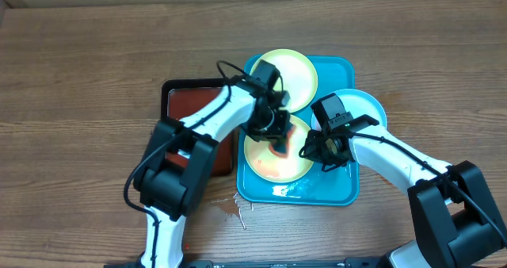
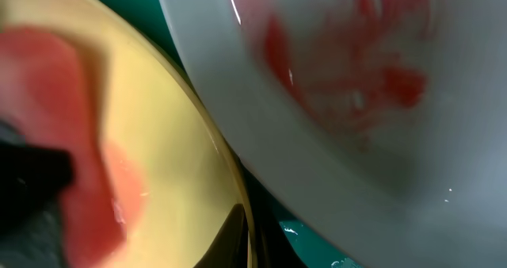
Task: Clean dirty plates on tray and stack at the side
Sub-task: 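Scrub the lower yellow plate with the sponge in the left gripper, then return the sponge to the black tray with the left gripper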
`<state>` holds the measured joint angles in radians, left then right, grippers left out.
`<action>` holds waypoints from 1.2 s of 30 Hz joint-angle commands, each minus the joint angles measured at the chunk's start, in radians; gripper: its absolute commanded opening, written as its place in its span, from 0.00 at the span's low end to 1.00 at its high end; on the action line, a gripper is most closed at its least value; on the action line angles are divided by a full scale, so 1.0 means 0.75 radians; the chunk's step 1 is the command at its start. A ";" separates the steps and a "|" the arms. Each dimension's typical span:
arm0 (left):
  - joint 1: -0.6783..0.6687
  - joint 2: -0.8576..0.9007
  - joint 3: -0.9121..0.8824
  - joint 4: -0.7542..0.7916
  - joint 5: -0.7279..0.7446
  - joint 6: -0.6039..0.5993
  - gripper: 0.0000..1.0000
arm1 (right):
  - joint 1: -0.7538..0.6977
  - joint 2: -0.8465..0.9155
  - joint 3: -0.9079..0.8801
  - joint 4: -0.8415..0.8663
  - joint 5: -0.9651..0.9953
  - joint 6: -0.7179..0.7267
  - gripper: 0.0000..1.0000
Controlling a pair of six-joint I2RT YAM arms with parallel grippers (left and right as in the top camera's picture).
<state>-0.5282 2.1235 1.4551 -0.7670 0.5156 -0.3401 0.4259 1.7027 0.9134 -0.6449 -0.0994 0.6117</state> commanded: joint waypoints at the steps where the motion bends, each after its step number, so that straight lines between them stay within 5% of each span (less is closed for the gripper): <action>1: -0.049 0.031 0.011 -0.051 0.144 -0.001 0.04 | -0.012 0.047 -0.029 -0.032 0.146 0.011 0.04; 8: -0.042 0.031 0.011 -0.336 -0.264 -0.058 0.04 | -0.012 0.047 -0.029 -0.035 0.145 0.011 0.04; 19: -0.002 0.028 0.011 -0.463 -0.973 -0.216 0.04 | -0.012 0.047 -0.029 -0.035 0.146 0.011 0.04; 24: -0.002 0.001 0.013 -0.472 -0.938 -0.297 0.04 | -0.012 0.047 -0.029 -0.036 0.146 0.011 0.04; 36: 0.161 -0.406 0.024 -0.415 -0.325 -0.160 0.04 | -0.012 0.047 -0.029 -0.052 0.147 0.011 0.04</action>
<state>-0.4622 1.9663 1.4715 -1.0687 0.1658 -0.5079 0.4263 1.7027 0.9165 -0.6548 -0.0971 0.6106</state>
